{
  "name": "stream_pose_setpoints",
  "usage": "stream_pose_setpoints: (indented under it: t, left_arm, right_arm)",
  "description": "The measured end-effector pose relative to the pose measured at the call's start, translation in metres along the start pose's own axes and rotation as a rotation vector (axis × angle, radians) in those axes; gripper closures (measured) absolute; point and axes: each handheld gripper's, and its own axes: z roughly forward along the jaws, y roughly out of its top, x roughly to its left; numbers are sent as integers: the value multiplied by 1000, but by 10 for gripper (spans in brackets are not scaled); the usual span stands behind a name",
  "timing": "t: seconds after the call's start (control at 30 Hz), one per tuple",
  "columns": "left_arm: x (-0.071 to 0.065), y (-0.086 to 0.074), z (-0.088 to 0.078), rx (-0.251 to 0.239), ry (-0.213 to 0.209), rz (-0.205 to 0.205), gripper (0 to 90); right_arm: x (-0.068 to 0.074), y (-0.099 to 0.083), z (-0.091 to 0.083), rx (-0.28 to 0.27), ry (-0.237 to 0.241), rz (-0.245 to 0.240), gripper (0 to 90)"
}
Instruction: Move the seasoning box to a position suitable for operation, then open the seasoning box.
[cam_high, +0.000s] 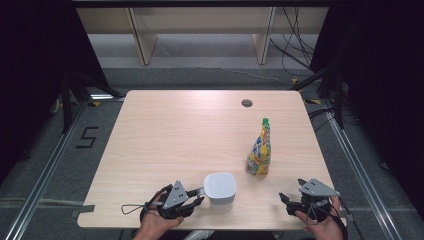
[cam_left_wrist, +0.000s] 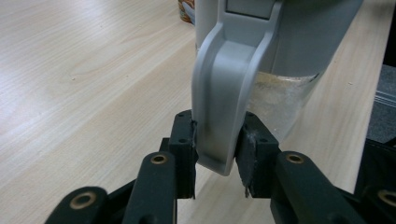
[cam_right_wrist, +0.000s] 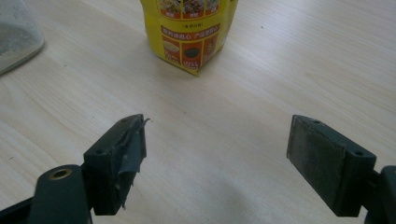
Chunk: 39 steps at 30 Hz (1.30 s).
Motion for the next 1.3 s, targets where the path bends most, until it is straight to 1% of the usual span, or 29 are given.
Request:
stream_pose_setpoints:
  t: [0.03,0.07,0.2,0.23,0.27,0.3,0.33,0.37,0.4,0.47,0.5,0.53,0.57,0.6,0.7,0.77,0.87,0.9,0.93,0.97,1.0,1.03,1.07,1.1,1.13,1.17,1.2,1.27,1.3]
  left_arm:
    - [0,0,1,-1,-4,-10,690]
    - [1,0,2,-11,13,-14,691]
    - [2,0,1,-10,12,-19,688]
    - [2,0,1,-10,12,-19,669]
    - [2,0,1,-5,2,-38,669]
    - [3,1,0,-6,7,-32,603]
    - [3,0,-2,-9,-3,-52,552]
    - [4,1,-5,-6,-10,-57,502]
    - [6,1,-10,-14,-12,-65,430]
    - [7,3,-14,-16,-10,-70,403]
    - [8,4,-16,-26,-7,-84,382]
    - [11,7,-22,-37,-7,-112,364]
    - [12,8,-25,-35,-7,-105,359]
    - [12,8,-25,-35,-7,-105,355]
    - [9,14,-31,-36,-28,-103,337]
    - [9,16,-33,-27,-21,-92,327]
    - [7,22,-36,-34,-37,-97,316]
    - [7,24,-38,-32,-45,-82,316]
    - [6,25,-39,-29,-39,-86,313]
    - [5,26,-41,-31,-46,-78,310]
    - [4,27,-42,-27,-57,-91,307]
    - [3,28,-43,-22,-50,-81,307]
    - [2,29,-44,-26,-60,-88,302]
    - [2,30,-45,-25,-59,-73,302]
    - [1,31,-45,-31,-62,-75,300]
    - [0,32,-46,-33,-56,-93,297]
    - [-1,33,-46,-37,-60,-96,291]
    - [-2,36,-47,-46,-60,-91,291]
    - [-2,38,-48,-46,-55,-81,291]
  right_arm:
    - [0,0,0,0,0,0,209]
    - [-2,0,0,-8,-5,-23,209]
    - [-2,0,0,-7,-2,-10,210]
    - [-2,0,0,-7,-2,-10,210]
    - [-2,0,1,-7,0,-13,210]
    - [-2,-1,1,-5,-2,-13,210]
    - [-2,-1,0,-7,-5,-14,210]
    - [-2,-1,0,-3,-1,-4,210]
    - [-3,-1,1,-2,6,-14,210]
    - [-3,-1,1,1,6,-7,210]
    - [-2,-1,2,-1,12,2,210]
    - [-2,0,1,-8,3,-12,210]
    - [1,0,0,-4,10,16,210]
    - [1,0,0,-4,10,16,210]
    - [1,0,0,-10,18,-17,210]
    - [2,0,0,-11,19,-17,210]
    - [1,1,0,-14,16,-17,210]
    - [1,1,0,-14,16,-17,210]
    - [1,0,1,-13,15,-20,210]
    - [2,0,1,-7,21,-16,210]
    - [3,1,1,3,27,0,210]
    - [3,1,1,3,27,0,210]
    - [2,1,1,-4,14,-19,210]
    - [2,1,1,-4,14,-19,210]
    - [2,0,2,-4,15,-22,210]
    - [2,0,2,-1,24,-14,210]
    - [2,1,1,-6,21,-18,210]
    - [2,1,1,-11,15,-16,210]
    - [2,1,1,-4,27,-14,209]
